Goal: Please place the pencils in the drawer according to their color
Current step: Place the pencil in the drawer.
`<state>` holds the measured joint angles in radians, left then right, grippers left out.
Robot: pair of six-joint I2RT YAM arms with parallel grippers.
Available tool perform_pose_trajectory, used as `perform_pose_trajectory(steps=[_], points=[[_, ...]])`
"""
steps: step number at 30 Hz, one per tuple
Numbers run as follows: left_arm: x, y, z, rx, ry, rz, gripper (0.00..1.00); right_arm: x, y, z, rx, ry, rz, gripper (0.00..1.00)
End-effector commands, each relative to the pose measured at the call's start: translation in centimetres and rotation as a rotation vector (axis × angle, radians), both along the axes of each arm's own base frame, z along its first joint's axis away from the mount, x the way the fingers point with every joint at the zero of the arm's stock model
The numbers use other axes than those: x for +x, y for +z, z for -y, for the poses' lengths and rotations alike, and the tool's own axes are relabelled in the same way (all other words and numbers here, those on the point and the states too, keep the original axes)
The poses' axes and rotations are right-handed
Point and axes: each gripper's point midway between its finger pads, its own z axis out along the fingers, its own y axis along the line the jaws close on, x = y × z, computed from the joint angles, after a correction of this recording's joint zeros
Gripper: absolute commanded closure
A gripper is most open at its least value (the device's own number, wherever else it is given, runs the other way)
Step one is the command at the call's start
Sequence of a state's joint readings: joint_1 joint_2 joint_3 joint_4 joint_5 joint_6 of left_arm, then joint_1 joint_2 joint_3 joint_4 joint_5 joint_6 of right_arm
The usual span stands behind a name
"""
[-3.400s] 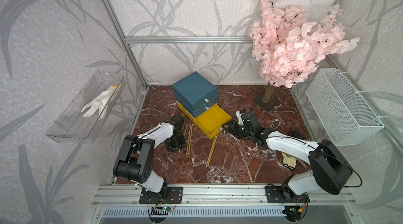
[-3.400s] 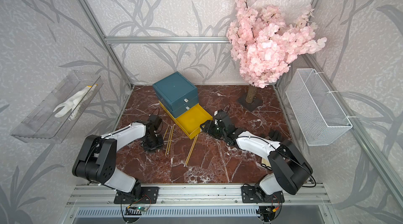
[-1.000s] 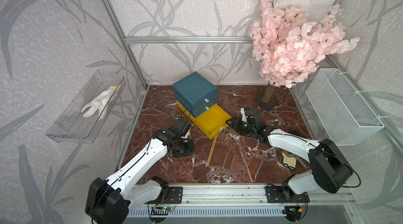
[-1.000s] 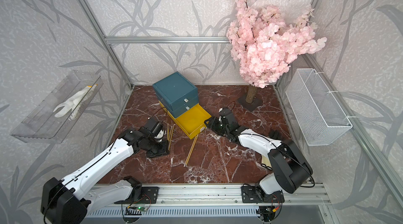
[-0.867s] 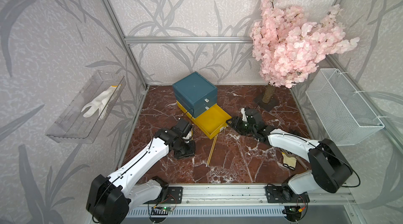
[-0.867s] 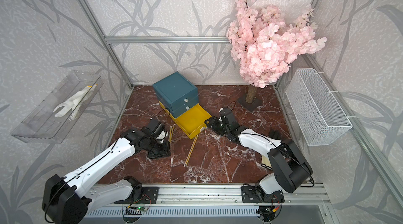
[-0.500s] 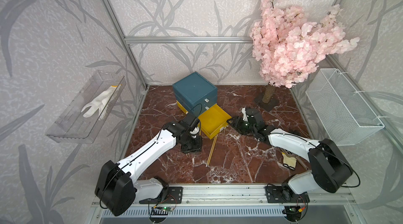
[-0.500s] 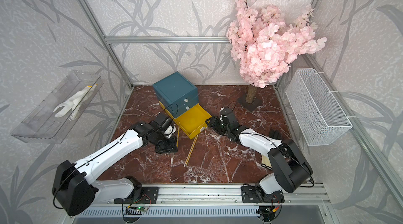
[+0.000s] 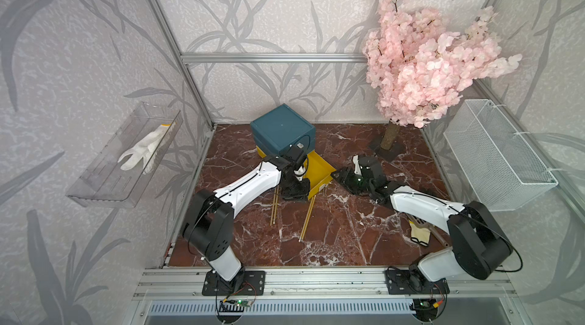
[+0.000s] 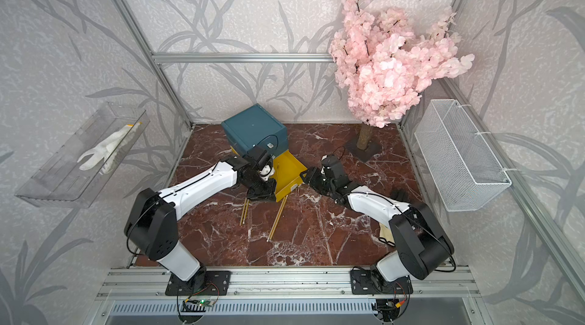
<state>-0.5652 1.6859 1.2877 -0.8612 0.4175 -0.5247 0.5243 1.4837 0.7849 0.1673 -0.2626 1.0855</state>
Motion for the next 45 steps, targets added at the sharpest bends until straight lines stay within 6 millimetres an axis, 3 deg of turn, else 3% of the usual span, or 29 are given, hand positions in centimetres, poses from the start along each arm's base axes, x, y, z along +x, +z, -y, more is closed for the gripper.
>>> perform_pose_trajectory(steps=[1, 11, 12, 15, 18, 21, 28, 34, 41, 45], points=[[1.7, 0.4, 0.2, -0.005, -0.033, 0.028, 1.00, 0.4, 1.5, 0.3, 0.015, -0.012, 0.033, 0.43], [6.8, -0.5, -0.5, 0.007, 0.004, 0.026, 1.00, 0.2, 1.2, 0.7, 0.016, -0.020, 0.028, 0.42], [7.1, -0.7, -0.6, 0.011, 0.004, 0.023, 0.91, 0.2, 1.2, 0.7, 0.017, -0.020, 0.028, 0.42], [7.3, -0.9, -0.7, 0.019, 0.005, 0.020, 0.49, 0.1, 1.3, 0.8, 0.015, -0.023, 0.031, 0.42], [7.1, -0.6, -0.6, 0.012, 0.004, 0.030, 0.29, 0.0, 1.3, 0.9, 0.014, -0.024, 0.032, 0.42], [6.9, 0.2, -0.6, -0.006, 0.002, 0.047, 0.23, 0.0, 1.3, 0.9, 0.013, -0.024, 0.031, 0.42], [5.3, 3.5, -0.8, -0.068, 0.027, 0.108, 0.21, -0.2, 1.4, 0.8, 0.017, -0.017, 0.029, 0.42], [3.1, 3.8, -5.1, 0.051, 0.147, 0.186, 0.17, -0.6, 1.6, 0.9, 0.023, -0.012, 0.031, 0.42], [0.9, -0.2, -12.3, 0.218, 0.404, 0.185, 0.11, -1.4, 1.7, 0.1, 0.025, 0.011, 0.028, 0.42], [1.1, -2.2, -14.3, 0.243, 0.458, 0.159, 0.12, -1.9, 1.3, -0.3, 0.021, 0.018, 0.022, 0.42]])
